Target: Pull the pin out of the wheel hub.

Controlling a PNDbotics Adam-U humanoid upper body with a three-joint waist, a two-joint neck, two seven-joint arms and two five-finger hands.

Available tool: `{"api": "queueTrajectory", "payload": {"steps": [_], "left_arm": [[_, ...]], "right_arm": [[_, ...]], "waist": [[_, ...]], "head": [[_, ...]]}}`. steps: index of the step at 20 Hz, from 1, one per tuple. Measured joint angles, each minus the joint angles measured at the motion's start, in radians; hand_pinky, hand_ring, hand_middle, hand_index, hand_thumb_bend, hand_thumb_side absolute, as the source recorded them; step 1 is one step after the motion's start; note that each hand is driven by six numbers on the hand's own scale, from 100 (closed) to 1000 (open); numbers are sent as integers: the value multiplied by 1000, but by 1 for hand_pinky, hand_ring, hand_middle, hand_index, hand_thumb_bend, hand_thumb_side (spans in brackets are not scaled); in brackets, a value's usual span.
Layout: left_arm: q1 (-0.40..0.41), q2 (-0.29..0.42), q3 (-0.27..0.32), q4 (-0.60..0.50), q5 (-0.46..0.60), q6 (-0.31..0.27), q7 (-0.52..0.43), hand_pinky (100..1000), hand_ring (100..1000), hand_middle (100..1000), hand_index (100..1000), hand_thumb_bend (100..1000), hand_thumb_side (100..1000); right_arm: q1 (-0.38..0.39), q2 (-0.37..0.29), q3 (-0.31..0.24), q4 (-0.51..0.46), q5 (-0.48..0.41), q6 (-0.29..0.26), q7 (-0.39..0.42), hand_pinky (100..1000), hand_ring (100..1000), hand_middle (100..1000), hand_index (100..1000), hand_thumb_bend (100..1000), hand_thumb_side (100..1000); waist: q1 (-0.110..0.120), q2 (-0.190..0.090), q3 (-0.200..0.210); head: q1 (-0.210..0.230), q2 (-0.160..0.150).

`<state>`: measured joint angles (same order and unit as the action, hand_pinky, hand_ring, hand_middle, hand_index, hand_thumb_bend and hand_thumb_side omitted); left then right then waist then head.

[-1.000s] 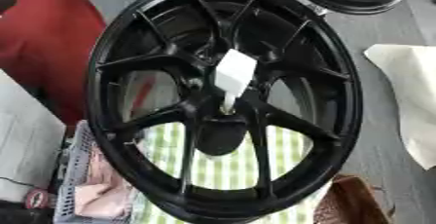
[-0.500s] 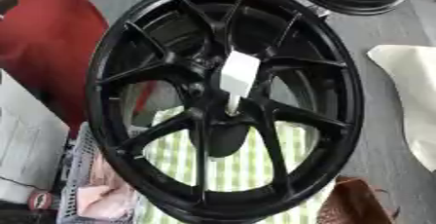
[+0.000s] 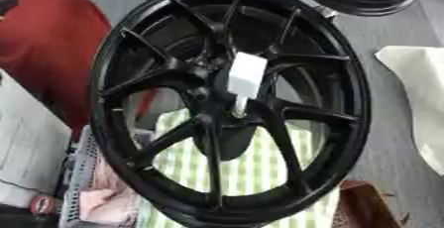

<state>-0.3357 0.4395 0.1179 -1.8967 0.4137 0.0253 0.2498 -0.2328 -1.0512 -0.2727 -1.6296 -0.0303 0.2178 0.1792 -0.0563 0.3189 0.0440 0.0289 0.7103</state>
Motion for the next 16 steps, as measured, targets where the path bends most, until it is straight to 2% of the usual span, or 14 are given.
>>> {"api": "queueTrajectory", "payload": {"steps": [3, 10, 16], "left_arm": [[-5, 0, -2, -2, 0, 1, -2, 837, 773, 594, 781, 143, 539], [-12, -8, -3, -3, 0, 4, -6, 838, 774, 595, 781, 141, 539], [-17, -8, -9, -8, 0, 5, -8, 838, 775, 594, 780, 140, 539]], "right_arm": [[-20, 9, 24, -46, -52, -7, -42, 700, 658, 646, 718, 101, 499], [-70, 53, 93, -149, -232, -33, -169, 696, 616, 605, 678, 100, 470], [-105, 79, 137, -179, -357, -65, -214, 697, 614, 603, 676, 100, 462]], "waist": [[-2, 2, 5], [-1, 4, 19], [0, 8, 25]], "head": [[-2, 0], [-7, -1], [-11, -1]]}}
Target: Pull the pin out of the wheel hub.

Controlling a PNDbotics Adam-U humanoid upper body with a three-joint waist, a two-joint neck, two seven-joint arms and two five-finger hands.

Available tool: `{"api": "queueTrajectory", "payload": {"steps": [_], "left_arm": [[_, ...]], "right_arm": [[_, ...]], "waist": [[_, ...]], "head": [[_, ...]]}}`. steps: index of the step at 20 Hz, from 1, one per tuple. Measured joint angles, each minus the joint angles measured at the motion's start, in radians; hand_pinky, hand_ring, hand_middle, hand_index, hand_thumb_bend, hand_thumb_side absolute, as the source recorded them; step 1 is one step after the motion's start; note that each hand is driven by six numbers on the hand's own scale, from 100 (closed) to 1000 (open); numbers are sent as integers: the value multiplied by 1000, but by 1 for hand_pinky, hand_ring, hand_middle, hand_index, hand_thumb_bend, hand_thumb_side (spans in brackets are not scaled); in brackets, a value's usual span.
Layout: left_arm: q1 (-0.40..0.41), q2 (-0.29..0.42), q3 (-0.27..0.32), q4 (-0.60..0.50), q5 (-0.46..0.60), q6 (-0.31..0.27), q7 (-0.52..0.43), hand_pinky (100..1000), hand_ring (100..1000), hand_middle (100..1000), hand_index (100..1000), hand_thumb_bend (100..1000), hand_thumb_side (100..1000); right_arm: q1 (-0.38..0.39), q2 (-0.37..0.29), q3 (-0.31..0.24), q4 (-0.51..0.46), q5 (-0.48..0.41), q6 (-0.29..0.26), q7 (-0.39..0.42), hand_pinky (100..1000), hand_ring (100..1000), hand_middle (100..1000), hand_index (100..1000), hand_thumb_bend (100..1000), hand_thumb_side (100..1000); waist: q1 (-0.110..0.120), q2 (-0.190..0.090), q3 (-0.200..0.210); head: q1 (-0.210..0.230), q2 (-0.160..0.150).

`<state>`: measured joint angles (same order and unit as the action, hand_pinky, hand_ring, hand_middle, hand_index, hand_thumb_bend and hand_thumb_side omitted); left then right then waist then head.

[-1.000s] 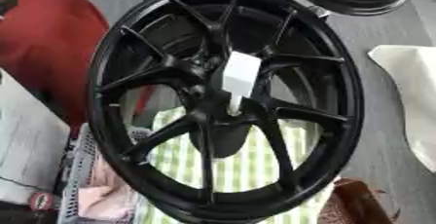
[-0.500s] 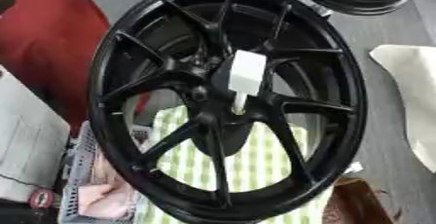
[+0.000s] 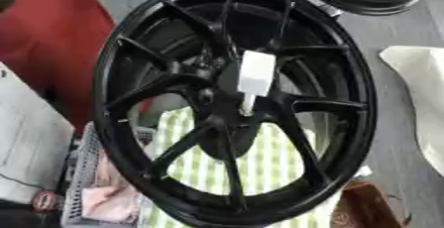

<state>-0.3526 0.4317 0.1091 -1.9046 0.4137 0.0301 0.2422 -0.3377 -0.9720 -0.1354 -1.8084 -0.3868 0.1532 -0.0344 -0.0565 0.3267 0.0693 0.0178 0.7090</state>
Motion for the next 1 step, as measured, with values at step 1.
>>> {"api": "queueTrajectory", "payload": {"steps": [1], "left_arm": [[0, 0, -1, 0, 0, 0, -1, 838, 775, 594, 780, 140, 539]], "right_arm": [[-4, 2, 4, -1, -9, -3, 0, 697, 613, 602, 676, 100, 461]], "waist": [[1, 0, 0]], "head": [[0, 0]]}}
